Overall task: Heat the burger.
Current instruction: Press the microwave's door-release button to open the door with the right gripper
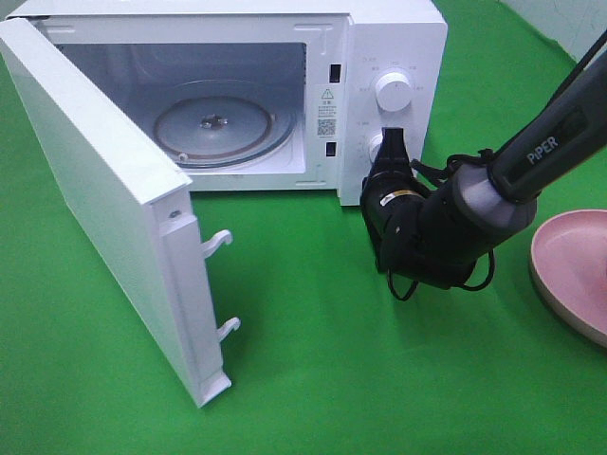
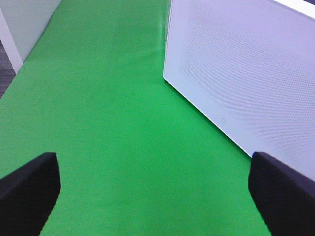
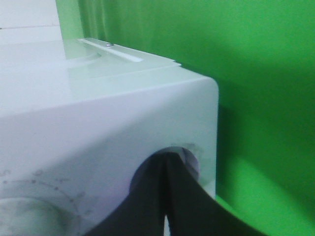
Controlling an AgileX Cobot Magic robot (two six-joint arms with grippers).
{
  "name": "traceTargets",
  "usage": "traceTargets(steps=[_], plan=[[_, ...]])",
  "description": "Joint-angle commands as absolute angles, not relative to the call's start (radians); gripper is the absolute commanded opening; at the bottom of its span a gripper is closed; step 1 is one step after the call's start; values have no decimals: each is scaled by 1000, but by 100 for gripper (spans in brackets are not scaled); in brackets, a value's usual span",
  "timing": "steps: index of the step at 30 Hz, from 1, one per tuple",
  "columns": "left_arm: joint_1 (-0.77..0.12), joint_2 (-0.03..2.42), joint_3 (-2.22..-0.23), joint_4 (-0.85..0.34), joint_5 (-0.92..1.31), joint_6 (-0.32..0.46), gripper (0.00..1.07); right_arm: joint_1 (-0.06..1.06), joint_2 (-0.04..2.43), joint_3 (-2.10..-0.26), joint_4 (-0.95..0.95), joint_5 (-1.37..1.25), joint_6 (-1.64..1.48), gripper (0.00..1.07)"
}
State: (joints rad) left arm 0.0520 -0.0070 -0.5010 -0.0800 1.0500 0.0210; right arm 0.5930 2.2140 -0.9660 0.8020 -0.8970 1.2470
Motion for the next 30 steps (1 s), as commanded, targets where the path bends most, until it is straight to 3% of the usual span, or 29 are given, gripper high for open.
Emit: traceTargets(steps=[1, 12, 30], plan=[[48, -27, -499, -80, 1040, 19, 96, 540, 2191, -1072, 723, -1139, 1226, 0], [48, -27, -499, -80, 1040, 19, 96, 554, 2191, -1066, 719, -1016, 1227, 0], [48, -27, -499, -80, 1040, 19, 96, 598, 2105, -879, 699, -926, 1282, 0]])
